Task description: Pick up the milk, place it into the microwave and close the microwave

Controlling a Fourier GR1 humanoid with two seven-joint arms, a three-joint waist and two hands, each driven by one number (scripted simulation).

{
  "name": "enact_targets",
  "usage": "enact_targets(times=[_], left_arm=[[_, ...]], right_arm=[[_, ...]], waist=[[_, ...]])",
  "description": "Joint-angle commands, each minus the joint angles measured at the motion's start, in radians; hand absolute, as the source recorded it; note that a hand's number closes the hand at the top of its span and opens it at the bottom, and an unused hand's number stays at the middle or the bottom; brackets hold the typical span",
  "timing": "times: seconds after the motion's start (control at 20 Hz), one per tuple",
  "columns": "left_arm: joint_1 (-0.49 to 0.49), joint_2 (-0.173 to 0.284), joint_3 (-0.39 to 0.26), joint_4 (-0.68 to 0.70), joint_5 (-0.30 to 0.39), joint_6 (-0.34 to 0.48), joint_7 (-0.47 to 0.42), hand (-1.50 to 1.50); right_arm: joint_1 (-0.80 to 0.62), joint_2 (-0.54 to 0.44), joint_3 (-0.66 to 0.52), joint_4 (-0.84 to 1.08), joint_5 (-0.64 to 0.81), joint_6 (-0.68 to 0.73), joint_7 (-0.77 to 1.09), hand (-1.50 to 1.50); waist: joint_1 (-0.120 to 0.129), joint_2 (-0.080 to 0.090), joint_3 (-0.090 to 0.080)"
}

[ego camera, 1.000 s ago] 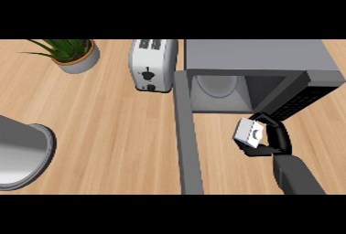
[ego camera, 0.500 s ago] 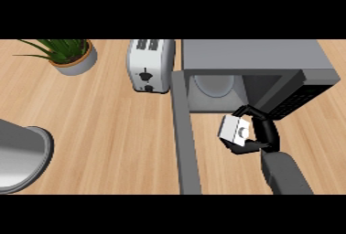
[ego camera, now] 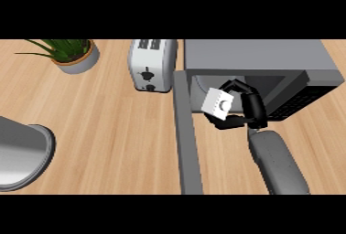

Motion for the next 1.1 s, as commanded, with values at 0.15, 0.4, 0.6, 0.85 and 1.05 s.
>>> enact_targets(times=[0.15,0.4,0.6,0.85,1.05], left_arm=[[-0.040,0.032,0.016,0.017,0.027,0.014,0.030,-1.50],[-0.048,0.033,0.011,0.046,-0.003,-0.010,0.022,-1.50],[-0.088,0.033,-0.004,0.071,-0.045,-0.018,0.003,-1.50],[-0.102,-0.001,-0.045,0.077,-0.067,-0.040,-0.014,-1.50],[-0.101,0.038,-0.002,0.095,-0.030,-0.037,-0.012,-1.50]], right_arm=[[-0.204,-0.006,0.009,0.165,0.129,-0.141,0.092,1.50],[-0.401,-0.040,-0.059,0.391,0.147,-0.201,0.102,1.50],[-0.471,-0.044,-0.074,0.535,0.191,-0.296,0.052,1.50],[-0.547,-0.073,-0.129,0.649,0.178,-0.349,0.025,1.50],[-0.567,-0.106,-0.139,0.699,0.204,-0.455,0.018,1.50]], waist=[[0.007,0.004,0.000],[0.032,0.012,0.001],[0.038,0.018,0.001],[0.072,0.037,0.002],[0.082,0.035,0.002]])
